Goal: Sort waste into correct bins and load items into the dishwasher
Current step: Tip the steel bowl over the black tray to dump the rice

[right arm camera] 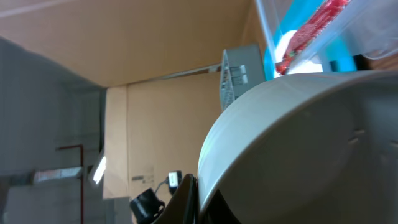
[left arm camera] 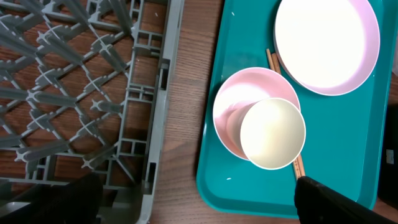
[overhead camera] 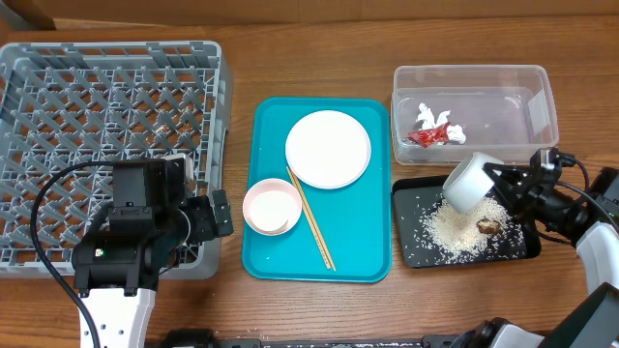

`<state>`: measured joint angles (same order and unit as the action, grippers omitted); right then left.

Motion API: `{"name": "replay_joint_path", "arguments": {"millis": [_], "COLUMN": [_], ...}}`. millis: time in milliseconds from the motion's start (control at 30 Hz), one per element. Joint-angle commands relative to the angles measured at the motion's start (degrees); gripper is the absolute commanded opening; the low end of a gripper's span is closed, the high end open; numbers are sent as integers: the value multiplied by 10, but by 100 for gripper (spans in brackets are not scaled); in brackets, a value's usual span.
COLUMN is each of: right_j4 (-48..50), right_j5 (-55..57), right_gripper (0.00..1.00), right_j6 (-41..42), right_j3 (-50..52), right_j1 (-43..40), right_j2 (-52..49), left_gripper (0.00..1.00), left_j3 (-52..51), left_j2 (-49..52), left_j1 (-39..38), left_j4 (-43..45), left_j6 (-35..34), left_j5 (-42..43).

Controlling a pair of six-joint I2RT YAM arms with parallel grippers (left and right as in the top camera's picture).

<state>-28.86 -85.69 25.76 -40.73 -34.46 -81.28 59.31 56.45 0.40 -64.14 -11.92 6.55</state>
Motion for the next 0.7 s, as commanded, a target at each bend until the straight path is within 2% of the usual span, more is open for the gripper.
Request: {"name": "replay_joint_path", "arguments": {"millis": [0,33,67,133,233,267,300,333,367,400,433,500,533,667], "right_j4": [-14,-13,8,4,-12,-26,-25,-7,-6,-13,-12,-21,-20,-38], "right_j5": [51,42,-43,-37,43,90,83,-10,-44,-38,-11,49,44,76], "right_gripper": [4,4,4,4,5,4,4,4,4,4,8,8,4,4], "right_j6": [-20,-25,-96,-109,-64,-26,-29,-113,-146,-153,-138,-82,-87,-112], "right_j3": [0,0,0,-2,-2,-2,-2,-2,-2,-3,-3,-3,-3,-3], "right_j1": [3,3,4,10,11,11,11,14,16,23,23,23,26,57], "right_j2": [6,6,6,9,8,8,8,9,9,10,9,9,9,9], "left_gripper": [100,100,100,100,100,100,100,100,100,100,100,100,100,100], "left_j3": [13,13,13,13,13,13,13,13,13,13,13,13,13,13], "left_j2": [1,1,1,1,1,1,1,1,1,1,1,1,1,1], "left_j1": [3,3,3,3,3,3,3,3,3,3,3,3,3,3], "left_j4": [0,0,0,1,1,0,0,0,0,0,1,1,1,1], "left_j6": [-5,-5,-5,-5,-5,-5,-5,-5,-5,-5,-5,-5,-5,-5], "left_j5": [-8,-8,-8,-8,-8,-8,-8,-8,-8,-8,-8,-8,-8,-8]}}
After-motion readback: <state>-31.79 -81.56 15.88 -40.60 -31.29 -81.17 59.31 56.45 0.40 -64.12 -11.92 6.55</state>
